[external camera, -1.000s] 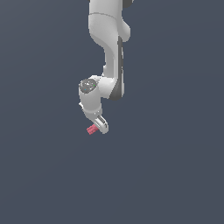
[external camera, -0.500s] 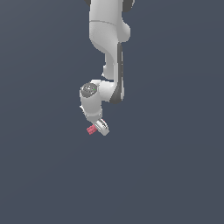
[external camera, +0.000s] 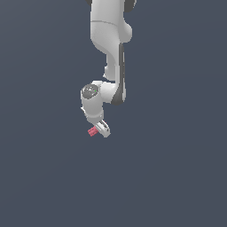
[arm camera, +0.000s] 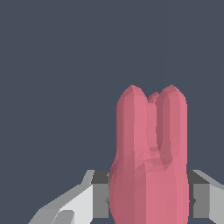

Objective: Pick up the object and move it to a goal position.

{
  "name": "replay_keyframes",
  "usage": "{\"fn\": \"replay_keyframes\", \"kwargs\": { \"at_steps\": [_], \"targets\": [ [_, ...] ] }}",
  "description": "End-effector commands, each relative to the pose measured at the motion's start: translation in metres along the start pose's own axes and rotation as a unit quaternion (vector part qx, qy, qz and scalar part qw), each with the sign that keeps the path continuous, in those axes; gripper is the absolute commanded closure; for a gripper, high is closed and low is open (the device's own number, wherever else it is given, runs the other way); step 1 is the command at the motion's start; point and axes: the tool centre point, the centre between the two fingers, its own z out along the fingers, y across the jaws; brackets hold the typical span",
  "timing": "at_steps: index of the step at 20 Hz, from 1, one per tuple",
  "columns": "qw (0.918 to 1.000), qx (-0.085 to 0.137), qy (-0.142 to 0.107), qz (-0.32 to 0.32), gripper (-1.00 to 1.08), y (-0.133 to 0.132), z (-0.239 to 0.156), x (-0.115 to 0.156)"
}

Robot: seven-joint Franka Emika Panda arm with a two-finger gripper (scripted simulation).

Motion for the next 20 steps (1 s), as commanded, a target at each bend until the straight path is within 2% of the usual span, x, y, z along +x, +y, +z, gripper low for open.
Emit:
{"fn": "replay_keyframes", "kwargs": {
  "at_steps": [1, 10, 20],
  "targets": [
    [1.0000, 0.000, 0.000, 0.000, 1.08, 0.000, -0.002, 0.001],
    [1.0000, 0.000, 0.000, 0.000, 1.08, -0.004, -0.031, 0.026],
    [1.0000, -0.001, 0.001, 0.000, 1.08, -0.012, -0.095, 0.081]
  ]
}}
